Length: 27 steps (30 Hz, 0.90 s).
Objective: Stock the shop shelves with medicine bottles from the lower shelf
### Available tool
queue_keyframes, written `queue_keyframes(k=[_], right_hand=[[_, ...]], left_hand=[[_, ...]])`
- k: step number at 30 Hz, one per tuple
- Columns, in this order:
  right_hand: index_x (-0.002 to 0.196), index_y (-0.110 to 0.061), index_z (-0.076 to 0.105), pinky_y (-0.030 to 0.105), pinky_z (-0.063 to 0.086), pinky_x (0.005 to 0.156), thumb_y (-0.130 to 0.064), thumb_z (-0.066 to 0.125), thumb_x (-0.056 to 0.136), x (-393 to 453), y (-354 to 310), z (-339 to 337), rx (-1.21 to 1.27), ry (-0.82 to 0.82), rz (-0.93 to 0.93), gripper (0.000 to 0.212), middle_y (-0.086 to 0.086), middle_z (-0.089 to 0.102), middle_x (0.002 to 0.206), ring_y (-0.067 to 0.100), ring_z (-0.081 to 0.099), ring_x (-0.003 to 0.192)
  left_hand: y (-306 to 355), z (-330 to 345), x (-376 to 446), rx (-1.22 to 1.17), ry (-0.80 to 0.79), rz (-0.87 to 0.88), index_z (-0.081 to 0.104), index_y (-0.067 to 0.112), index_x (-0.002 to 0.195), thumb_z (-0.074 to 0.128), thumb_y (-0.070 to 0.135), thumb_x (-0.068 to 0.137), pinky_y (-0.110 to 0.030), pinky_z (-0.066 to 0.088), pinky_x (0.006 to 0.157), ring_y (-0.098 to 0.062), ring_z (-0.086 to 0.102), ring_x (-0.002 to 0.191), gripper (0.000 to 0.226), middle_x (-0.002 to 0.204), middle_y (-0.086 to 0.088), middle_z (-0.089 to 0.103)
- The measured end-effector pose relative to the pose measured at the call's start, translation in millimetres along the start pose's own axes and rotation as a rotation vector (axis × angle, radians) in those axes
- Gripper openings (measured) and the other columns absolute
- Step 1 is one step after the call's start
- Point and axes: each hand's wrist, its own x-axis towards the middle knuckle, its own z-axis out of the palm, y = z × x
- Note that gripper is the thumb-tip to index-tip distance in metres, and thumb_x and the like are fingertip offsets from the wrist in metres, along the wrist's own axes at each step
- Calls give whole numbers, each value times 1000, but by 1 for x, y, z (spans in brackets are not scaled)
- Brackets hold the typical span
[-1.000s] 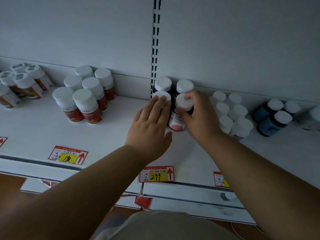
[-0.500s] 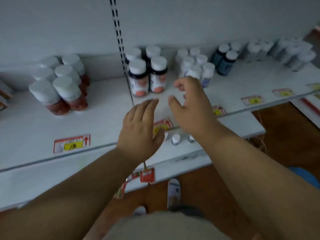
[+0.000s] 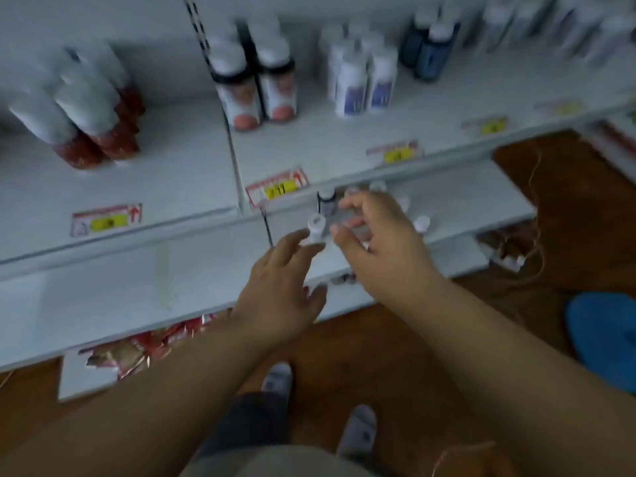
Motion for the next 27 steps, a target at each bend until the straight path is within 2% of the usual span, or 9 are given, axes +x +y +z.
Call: queue_keyframes(k=[2,4,7,10,14,18,23,25,27], right_hand=[[124,-27,52,40,52,90,-37,58,95,-6,31,19,-5,-35,49,31,-4,50,122,9,56,105],[124,-29,51,37,51,93,-35,60,94,-5,65,40,-6,-49,94,32,-7,49,124,7,54,109],[130,-28,50,30,48,96,-33,64,93,3,118,86,-40,-12,153,40,-2,50,128,11,54,113],[134,-24,48,20,37,92,-34,66,92,21,172,144,-92,-13,235,47,5,50,132,16,53,116],[137,-19,46,21,33,93,-31,68,91,55,228,214,-105,17,284,53,11,49,132,26,55,117],[142,-25,41,35,43,104,-28,69,90,95,261,269,-66,80,274,59,13,46,138,31,53,124],[148,-33,29,46,37,113,-33,66,92,146,292,315,-112,153,291,67,13,31,153,35,36,140],[147,-32,30,49,38,112,-34,67,92,161,301,329,-190,155,266,66,12,23,158,38,33,141],[142,-28,35,49,44,107,-30,69,90,169,307,338,-246,161,242,62,12,22,157,39,40,135]], left_hand=[[-11,28,3,-14,-71,-45,40,22,146,55,42,84,-49,44,105,-28,45,134,67,153,-4,36],[-29,60,16,-41,-111,-68,35,22,149,60,37,87,-48,47,102,-25,50,130,69,152,-2,38],[-67,109,37,-22,-146,-129,29,25,151,68,32,89,-46,47,104,-22,49,132,74,153,0,38],[-110,148,63,32,-164,-161,27,28,151,69,34,89,-47,44,108,-20,44,136,76,155,4,36],[-170,181,99,67,-120,-122,27,24,152,67,33,90,-47,42,109,-22,44,136,74,154,0,39],[-216,200,133,83,-97,-107,22,26,153,65,31,92,-37,42,108,-13,46,132,75,150,5,41],[-256,216,169,93,-152,-88,23,27,152,66,27,92,-35,42,109,-9,45,131,73,150,8,40],[-267,221,178,108,-180,-71,23,28,152,66,27,92,-33,41,108,-9,44,133,73,151,8,39],[-273,227,182,129,-202,-51,24,28,152,65,28,92,-31,40,107,-9,44,133,72,151,8,38]])
